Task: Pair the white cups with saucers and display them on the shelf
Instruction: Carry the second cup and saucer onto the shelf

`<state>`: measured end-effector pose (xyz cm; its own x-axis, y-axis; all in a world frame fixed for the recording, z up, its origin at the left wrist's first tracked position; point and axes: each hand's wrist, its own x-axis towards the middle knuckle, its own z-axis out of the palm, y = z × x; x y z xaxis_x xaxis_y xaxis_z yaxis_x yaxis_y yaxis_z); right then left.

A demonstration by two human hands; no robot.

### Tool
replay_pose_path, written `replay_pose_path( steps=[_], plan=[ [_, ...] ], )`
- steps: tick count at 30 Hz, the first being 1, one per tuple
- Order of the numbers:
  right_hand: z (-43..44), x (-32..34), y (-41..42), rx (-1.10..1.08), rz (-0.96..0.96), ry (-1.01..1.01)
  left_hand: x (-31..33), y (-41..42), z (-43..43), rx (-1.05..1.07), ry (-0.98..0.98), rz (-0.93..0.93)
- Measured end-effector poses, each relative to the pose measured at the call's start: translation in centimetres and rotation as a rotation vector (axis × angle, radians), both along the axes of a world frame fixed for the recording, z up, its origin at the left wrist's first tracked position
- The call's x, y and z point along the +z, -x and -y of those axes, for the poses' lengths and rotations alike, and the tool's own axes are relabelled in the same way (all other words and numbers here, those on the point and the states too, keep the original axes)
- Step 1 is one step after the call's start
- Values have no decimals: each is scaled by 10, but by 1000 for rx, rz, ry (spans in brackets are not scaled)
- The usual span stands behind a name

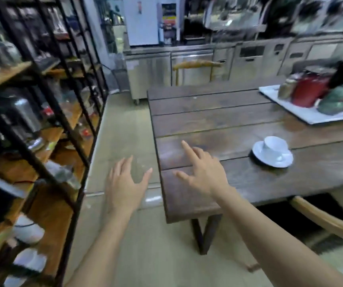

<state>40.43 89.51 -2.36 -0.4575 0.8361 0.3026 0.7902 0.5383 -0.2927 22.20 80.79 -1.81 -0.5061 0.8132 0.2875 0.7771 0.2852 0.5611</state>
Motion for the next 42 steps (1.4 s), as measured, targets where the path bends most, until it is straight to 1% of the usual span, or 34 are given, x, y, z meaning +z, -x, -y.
replay_pose_path(
  steps=[6,11,14,17,21,23,26,28,30,32,33,36,42],
  plan=[
    [-92,5,-109,-275,-10,38,-10,-84,-131,-251,-8,107],
    [-133,6,-190,-431,-66,45,-16,-152,-205,-425,97,93],
    [-161,-4,-232,-496,-58,84,-23,-187,-242,-449,163,69],
    [-195,-24,-268,-529,-79,198,-36,-222,-272,-437,201,90],
    [-228,-52,-303,-563,-151,349,-58,-263,-297,-371,267,156],
    [-237,-67,-315,-552,-159,413,-70,-280,-306,-342,334,238],
    [-248,-85,-329,-510,-164,518,-82,-302,-318,-273,391,437],
    [-254,-95,-333,-497,-270,618,-90,-310,-323,-215,443,605],
    [-258,-101,-336,-508,-419,733,-94,-313,-323,-173,542,851],
    [-261,-106,-337,-501,-486,818,-96,-313,-321,-134,618,1055],
    [-263,-107,-336,-495,-513,861,-97,-313,-320,-129,620,1107],
    [-267,-109,-334,-496,-620,987,-97,-318,-320,-141,584,1143],
    [-257,-95,-319,-439,-743,981,-83,-310,-307,-121,517,1187]
  ],
)
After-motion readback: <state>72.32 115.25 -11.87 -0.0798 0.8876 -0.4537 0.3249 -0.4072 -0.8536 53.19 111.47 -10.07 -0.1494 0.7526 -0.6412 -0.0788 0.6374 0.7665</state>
